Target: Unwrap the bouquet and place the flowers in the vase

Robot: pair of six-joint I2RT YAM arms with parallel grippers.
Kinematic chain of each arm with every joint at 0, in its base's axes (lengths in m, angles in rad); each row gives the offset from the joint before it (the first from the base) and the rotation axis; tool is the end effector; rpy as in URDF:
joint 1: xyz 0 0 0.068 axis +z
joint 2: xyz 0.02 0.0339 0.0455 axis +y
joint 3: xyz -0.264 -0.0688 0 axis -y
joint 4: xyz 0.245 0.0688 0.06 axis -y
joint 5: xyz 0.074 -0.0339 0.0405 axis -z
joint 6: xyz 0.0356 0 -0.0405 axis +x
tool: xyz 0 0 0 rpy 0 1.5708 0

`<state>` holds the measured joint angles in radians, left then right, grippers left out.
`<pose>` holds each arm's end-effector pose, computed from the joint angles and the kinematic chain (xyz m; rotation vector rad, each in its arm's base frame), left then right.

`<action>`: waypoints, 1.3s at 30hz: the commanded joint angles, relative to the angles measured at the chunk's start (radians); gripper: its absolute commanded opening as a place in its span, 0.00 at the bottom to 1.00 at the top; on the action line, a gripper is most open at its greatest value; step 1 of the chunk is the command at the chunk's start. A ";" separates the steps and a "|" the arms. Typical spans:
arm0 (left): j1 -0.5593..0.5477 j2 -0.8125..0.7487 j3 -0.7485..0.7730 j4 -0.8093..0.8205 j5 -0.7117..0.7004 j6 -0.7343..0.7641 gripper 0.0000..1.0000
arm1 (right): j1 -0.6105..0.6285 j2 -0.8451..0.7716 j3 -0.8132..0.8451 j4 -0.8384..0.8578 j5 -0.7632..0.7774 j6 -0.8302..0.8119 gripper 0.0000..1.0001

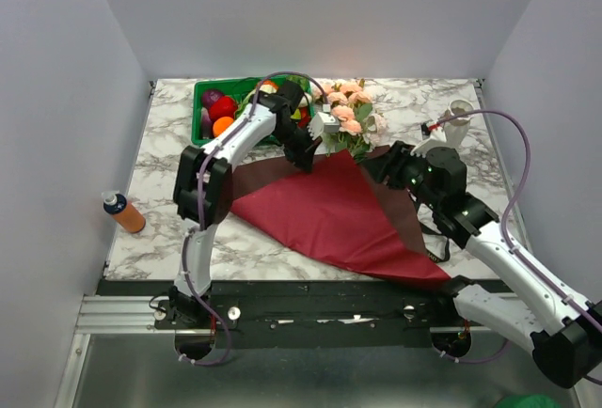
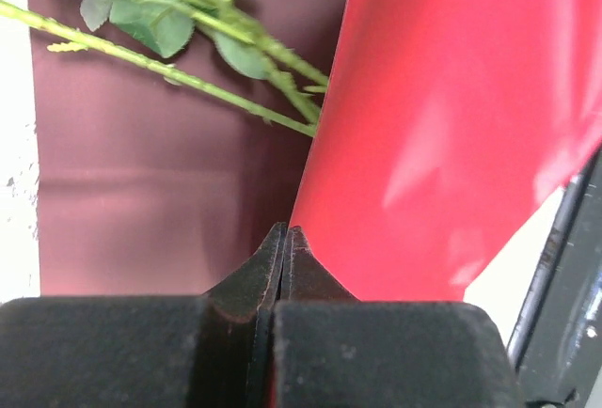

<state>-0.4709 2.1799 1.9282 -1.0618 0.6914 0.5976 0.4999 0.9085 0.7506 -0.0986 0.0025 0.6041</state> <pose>0.3899 -0.2240 0.2290 1.4793 2.2539 -0.9460 0.1888 0.1030 0.3146 0.1007 1.8950 0.7658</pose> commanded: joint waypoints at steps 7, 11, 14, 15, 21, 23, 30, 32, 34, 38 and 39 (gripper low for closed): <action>-0.063 -0.514 -0.202 -0.231 0.080 0.105 0.00 | -0.012 0.105 0.085 -0.090 0.149 -0.064 0.63; -0.087 -0.692 -0.360 -0.375 0.138 0.213 0.00 | -0.014 0.131 0.098 -0.087 0.146 -0.082 0.63; -0.092 -0.877 -0.552 -0.414 0.201 0.358 0.02 | -0.014 0.165 0.102 -0.085 0.142 -0.086 0.63; -0.095 -0.972 -0.593 -0.417 0.206 0.378 0.02 | -0.014 0.188 0.102 -0.085 0.139 -0.086 0.63; -0.205 -1.218 -0.761 -0.454 0.168 0.475 0.06 | -0.014 0.309 0.131 -0.070 0.142 -0.047 0.62; -0.238 -1.269 -0.807 -0.454 0.152 0.505 0.14 | -0.014 0.389 0.147 -0.070 0.149 -0.038 0.62; -0.347 -1.453 -0.902 -0.452 0.099 0.544 0.22 | -0.011 0.618 0.246 -0.069 0.160 -0.058 0.60; -0.353 -1.479 -0.920 -0.452 0.077 0.556 0.40 | -0.006 0.656 0.285 -0.069 0.174 -0.075 0.60; -0.354 -1.506 -0.922 -0.451 0.062 0.591 0.60 | 0.000 0.708 0.312 -0.070 0.174 -0.081 0.59; -0.353 -1.522 -0.861 -0.362 0.019 0.529 0.86 | 0.026 0.783 0.360 -0.073 0.185 -0.098 0.59; -0.354 -1.523 -0.842 -0.324 0.014 0.515 0.87 | 0.034 0.799 0.372 -0.073 0.188 -0.101 0.59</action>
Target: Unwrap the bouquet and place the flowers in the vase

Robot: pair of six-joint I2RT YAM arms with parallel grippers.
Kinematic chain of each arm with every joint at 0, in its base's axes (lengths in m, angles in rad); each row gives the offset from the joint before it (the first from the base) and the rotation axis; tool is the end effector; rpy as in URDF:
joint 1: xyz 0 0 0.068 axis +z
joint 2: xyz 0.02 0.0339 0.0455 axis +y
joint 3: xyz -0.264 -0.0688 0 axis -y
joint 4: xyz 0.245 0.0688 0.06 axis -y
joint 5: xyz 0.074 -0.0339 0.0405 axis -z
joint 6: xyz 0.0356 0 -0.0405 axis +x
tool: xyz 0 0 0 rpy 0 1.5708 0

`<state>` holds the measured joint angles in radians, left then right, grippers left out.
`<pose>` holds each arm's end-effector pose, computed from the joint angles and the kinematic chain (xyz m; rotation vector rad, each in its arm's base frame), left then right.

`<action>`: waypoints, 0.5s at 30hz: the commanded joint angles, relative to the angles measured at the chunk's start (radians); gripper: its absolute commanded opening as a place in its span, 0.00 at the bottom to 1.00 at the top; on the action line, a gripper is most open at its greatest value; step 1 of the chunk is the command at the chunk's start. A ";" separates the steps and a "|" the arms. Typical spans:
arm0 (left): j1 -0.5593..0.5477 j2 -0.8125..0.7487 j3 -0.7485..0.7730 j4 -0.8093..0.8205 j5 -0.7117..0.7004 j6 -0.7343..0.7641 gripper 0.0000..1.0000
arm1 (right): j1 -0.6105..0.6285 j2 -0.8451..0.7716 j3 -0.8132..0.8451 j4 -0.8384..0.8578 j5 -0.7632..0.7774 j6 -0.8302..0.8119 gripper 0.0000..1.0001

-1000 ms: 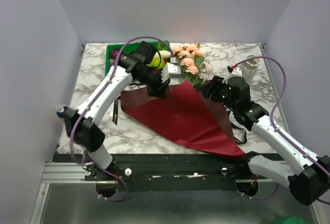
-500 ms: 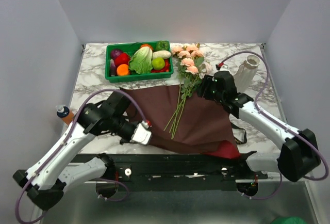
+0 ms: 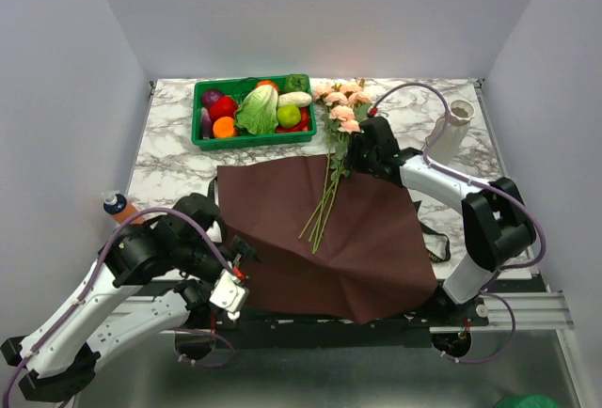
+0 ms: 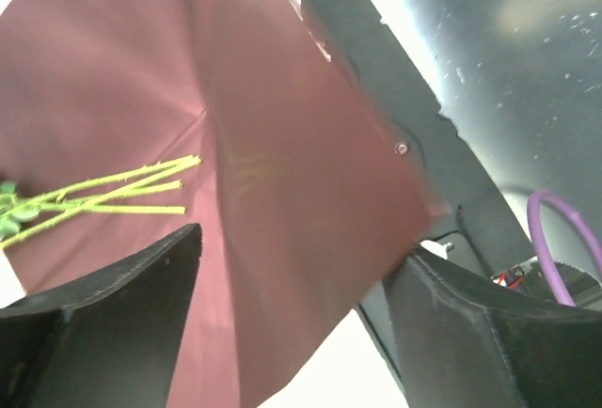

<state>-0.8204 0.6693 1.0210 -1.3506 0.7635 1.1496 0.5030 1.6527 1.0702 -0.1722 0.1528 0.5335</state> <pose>0.0340 -0.0726 0.3342 2.1060 1.0653 -0.8153 0.3169 0.1682 0.2171 0.1131 2.3374 0.3453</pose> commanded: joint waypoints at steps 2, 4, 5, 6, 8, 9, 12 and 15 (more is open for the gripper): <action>-0.003 -0.011 0.123 0.002 -0.064 -0.068 0.89 | 0.054 0.094 0.063 -0.001 0.050 -0.035 0.58; -0.003 -0.002 0.165 0.050 -0.050 -0.137 0.89 | 0.075 0.129 0.074 -0.001 0.054 -0.033 0.58; -0.005 0.003 0.209 0.060 -0.043 -0.158 0.89 | 0.083 0.140 0.077 -0.001 0.054 -0.036 0.58; -0.003 0.022 0.229 0.074 -0.026 -0.197 0.89 | 0.089 0.156 0.080 -0.003 0.056 -0.036 0.58; -0.005 0.042 0.292 0.105 -0.018 -0.269 0.89 | 0.101 0.189 0.092 -0.004 0.065 -0.033 0.57; -0.003 0.065 0.307 0.141 -0.020 -0.299 0.89 | 0.103 0.197 0.096 -0.006 0.070 -0.029 0.56; -0.003 0.093 0.335 0.262 -0.058 -0.462 0.89 | 0.104 0.222 0.108 -0.007 0.094 -0.020 0.50; -0.003 0.136 0.320 0.373 -0.183 -0.605 0.90 | 0.104 0.239 0.122 -0.007 0.116 -0.030 0.38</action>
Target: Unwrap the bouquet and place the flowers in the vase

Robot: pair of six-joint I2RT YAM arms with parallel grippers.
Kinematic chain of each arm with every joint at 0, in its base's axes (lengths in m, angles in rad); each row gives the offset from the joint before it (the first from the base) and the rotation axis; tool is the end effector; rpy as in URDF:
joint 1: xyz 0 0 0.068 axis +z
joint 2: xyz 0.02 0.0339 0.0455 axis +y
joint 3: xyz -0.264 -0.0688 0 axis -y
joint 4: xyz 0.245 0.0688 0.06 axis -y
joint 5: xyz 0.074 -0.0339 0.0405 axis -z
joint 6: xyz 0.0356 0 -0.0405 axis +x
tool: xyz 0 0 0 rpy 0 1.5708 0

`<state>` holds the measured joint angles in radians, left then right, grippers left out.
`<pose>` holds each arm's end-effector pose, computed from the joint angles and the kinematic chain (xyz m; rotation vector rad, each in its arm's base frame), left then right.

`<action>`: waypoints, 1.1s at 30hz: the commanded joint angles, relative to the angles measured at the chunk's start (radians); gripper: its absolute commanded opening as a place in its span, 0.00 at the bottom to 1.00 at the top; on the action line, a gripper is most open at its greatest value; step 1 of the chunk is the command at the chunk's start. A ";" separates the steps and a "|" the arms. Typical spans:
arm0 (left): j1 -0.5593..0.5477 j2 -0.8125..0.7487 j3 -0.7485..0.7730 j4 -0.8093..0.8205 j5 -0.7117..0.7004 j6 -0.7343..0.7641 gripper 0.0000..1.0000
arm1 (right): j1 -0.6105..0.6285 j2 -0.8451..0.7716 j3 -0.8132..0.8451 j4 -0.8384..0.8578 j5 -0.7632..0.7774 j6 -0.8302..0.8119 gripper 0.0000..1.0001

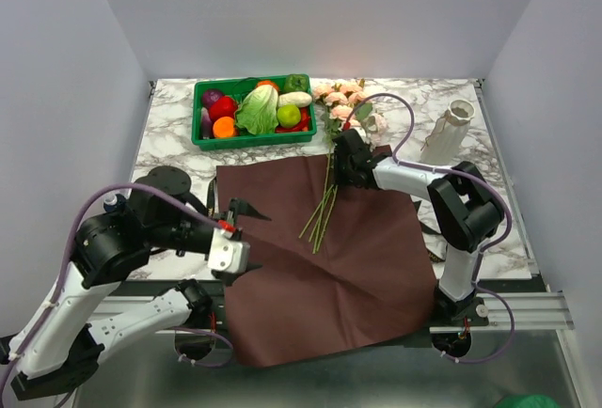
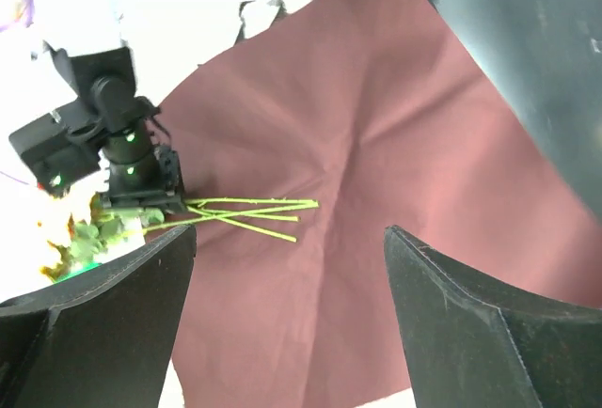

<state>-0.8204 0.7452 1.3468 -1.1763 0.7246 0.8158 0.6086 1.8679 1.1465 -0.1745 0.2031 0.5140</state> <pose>0.0363 -0.0735 0.4259 1.7718 1.0850 -0.7738 0.3232 0.2165 0.1642 -0.0284 2.4570 0.2468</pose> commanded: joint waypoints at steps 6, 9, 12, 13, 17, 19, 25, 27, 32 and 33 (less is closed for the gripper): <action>-0.002 0.239 0.017 0.158 -0.356 -0.403 0.91 | -0.001 0.022 0.039 -0.002 0.076 -0.006 0.09; 0.009 0.269 -0.020 0.170 -0.382 -0.425 0.91 | 0.005 -0.002 0.015 0.006 0.073 -0.003 0.08; 0.021 0.269 -0.101 0.222 -0.424 -0.431 0.91 | 0.019 -0.056 -0.014 0.009 0.079 -0.006 0.08; 0.027 0.272 -0.133 0.233 -0.432 -0.435 0.91 | 0.028 -0.087 -0.022 0.009 0.084 -0.008 0.08; 0.073 0.318 -0.170 0.259 -0.447 -0.466 0.90 | 0.045 -0.188 -0.082 0.018 0.107 -0.012 0.08; 0.096 0.355 -0.192 0.265 -0.467 -0.475 0.89 | 0.048 -0.235 -0.129 0.024 0.108 -0.011 0.08; 0.156 0.404 -0.302 0.346 -0.475 -0.486 0.86 | 0.053 -0.381 -0.218 0.015 0.137 -0.019 0.08; 0.171 0.413 -0.327 0.371 -0.472 -0.488 0.86 | 0.053 -0.423 -0.263 -0.008 0.153 -0.009 0.08; 0.227 0.431 -0.371 0.414 -0.462 -0.472 0.84 | 0.053 -0.528 -0.378 -0.039 0.242 0.023 0.06; 0.236 0.437 -0.373 0.418 -0.459 -0.472 0.84 | 0.053 -0.562 -0.396 -0.031 0.257 0.018 0.05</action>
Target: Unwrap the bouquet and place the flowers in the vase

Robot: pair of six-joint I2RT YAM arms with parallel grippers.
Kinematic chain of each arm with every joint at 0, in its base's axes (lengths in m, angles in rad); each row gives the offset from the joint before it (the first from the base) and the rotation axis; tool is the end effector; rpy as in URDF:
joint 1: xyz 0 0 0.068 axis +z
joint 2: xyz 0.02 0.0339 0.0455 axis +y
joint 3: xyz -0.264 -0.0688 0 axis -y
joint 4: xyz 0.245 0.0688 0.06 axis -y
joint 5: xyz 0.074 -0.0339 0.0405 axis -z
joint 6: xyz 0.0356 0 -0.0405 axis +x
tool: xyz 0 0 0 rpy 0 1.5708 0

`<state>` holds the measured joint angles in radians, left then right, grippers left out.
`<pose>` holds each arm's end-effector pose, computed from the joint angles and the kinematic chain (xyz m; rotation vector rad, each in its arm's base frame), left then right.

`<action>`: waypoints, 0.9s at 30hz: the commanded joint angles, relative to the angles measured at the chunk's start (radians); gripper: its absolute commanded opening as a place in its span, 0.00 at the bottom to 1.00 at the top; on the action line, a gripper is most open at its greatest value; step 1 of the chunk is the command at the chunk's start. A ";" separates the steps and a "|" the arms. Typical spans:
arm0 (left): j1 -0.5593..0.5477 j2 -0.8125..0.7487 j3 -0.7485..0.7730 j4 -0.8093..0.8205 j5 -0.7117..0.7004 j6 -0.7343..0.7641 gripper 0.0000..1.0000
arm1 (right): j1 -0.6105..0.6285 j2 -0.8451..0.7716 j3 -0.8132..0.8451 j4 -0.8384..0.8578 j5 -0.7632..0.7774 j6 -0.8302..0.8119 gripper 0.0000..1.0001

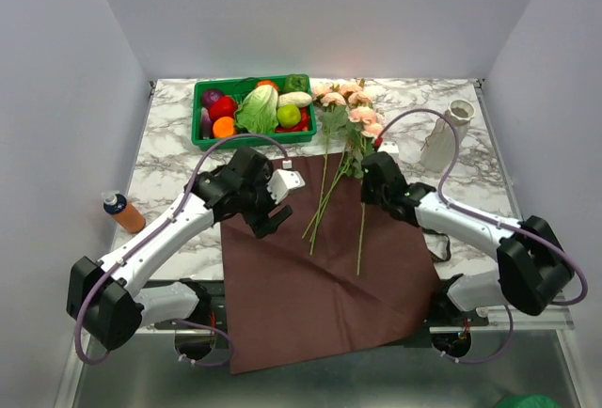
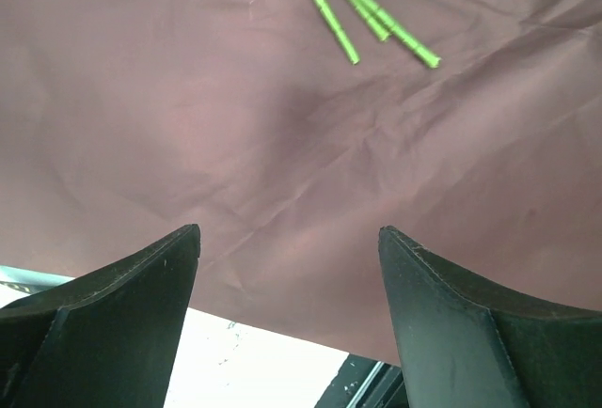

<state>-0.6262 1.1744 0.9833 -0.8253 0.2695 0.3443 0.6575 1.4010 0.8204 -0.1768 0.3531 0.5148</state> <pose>0.1784 -0.1407 0.2773 1.2987 2.2484 -0.4520 0.2380 0.1682 0.2157 0.0122 2.2796 0.2037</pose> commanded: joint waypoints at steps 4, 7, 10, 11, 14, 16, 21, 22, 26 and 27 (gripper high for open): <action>0.094 0.037 0.000 0.081 0.010 0.002 0.83 | 0.001 -0.241 -0.032 0.045 0.220 -0.099 0.01; 0.134 0.060 0.017 0.091 0.014 0.005 0.83 | -0.022 -0.254 0.106 0.077 0.268 -0.258 0.01; 0.177 0.073 0.031 0.103 0.027 0.004 0.83 | -0.058 -0.212 0.301 0.163 0.309 -0.430 0.01; 0.186 0.074 0.035 0.110 0.033 0.004 0.83 | -0.067 -0.202 0.375 0.263 0.317 -0.544 0.01; 0.220 0.083 0.058 0.114 0.056 0.004 0.83 | -0.123 -0.130 0.474 0.498 0.372 -0.753 0.01; 0.235 0.108 0.095 0.104 0.077 0.002 0.83 | -0.182 -0.077 0.543 0.613 0.373 -0.838 0.01; 0.293 0.142 0.149 0.081 0.129 0.001 0.83 | -0.265 0.021 0.634 0.956 0.391 -1.114 0.01; 0.298 0.143 0.155 0.084 0.135 0.004 0.83 | -0.288 0.030 0.623 1.002 0.405 -1.133 0.01; 0.329 0.162 0.179 0.084 0.161 0.013 0.83 | -0.321 0.099 0.594 1.345 0.425 -1.364 0.01; 0.336 0.174 0.186 0.081 0.177 0.015 0.83 | -0.326 0.107 0.591 1.376 0.425 -1.384 0.01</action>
<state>-0.3176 1.3205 1.1286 -0.7422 0.3702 0.3481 0.3534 1.4624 1.4265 0.8330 0.7319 -0.6090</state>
